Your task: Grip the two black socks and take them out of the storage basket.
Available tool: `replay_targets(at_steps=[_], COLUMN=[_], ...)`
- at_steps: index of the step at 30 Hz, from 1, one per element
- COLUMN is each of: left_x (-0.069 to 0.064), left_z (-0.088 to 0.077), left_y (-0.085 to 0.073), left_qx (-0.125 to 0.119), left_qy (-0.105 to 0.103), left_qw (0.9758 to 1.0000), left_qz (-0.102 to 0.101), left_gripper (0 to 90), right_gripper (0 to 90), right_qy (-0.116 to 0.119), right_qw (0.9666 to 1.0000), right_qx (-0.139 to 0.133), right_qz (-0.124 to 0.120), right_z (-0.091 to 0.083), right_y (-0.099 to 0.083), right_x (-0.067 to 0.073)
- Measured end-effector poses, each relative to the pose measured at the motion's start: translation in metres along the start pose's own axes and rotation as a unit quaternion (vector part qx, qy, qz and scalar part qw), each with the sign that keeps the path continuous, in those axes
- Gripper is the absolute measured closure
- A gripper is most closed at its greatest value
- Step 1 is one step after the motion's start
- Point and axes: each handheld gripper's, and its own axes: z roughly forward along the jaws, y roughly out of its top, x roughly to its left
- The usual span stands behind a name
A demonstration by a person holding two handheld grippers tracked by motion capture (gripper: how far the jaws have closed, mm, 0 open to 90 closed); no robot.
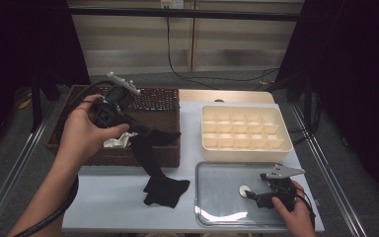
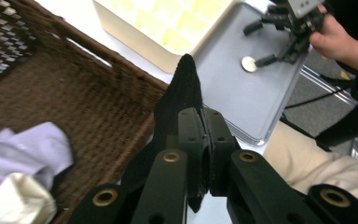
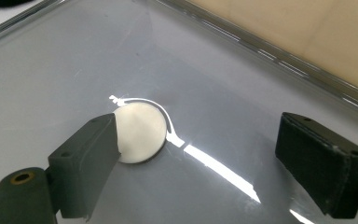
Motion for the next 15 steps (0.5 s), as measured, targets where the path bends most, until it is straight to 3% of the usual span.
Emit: replay_targets(at_steps=[2,6,11,14,15], left_x=[-0.003,-0.007,-0.008,-0.007,-0.006], left_z=[0.009,0.029,0.055,0.068,0.072], left_y=[-0.004,-0.011,-0.018,-0.022,-0.024], left_qx=[0.002,0.007,0.032,0.043,0.035], left_qy=[-0.006,-0.02,-0.037,-0.032,-0.028], left_qw=[1.0,0.9998,0.9988,0.9985,0.999], left_qz=[-0.007,0.002,0.007,0.008,0.004], left_gripper=[87.7,87.6,87.4,86.9,85.5], right_gripper=[12.7,12.7,12.7,12.7,12.7], right_qy=[0.0,-0.001,0.0,-0.001,-0.001], right_qw=[1.0,1.0,1.0,1.0,1.0], right_qx=[0.0,-0.001,-0.001,-0.001,-0.001], right_qz=[0.0,0.0,0.0,0.0,0.0], right_z=[0.0,0.0,0.0,0.0,0.0], right_y=[0.0,0.0,0.0,0.0,0.0], right_x=[0.0,0.0,0.0,0.0,0.0])
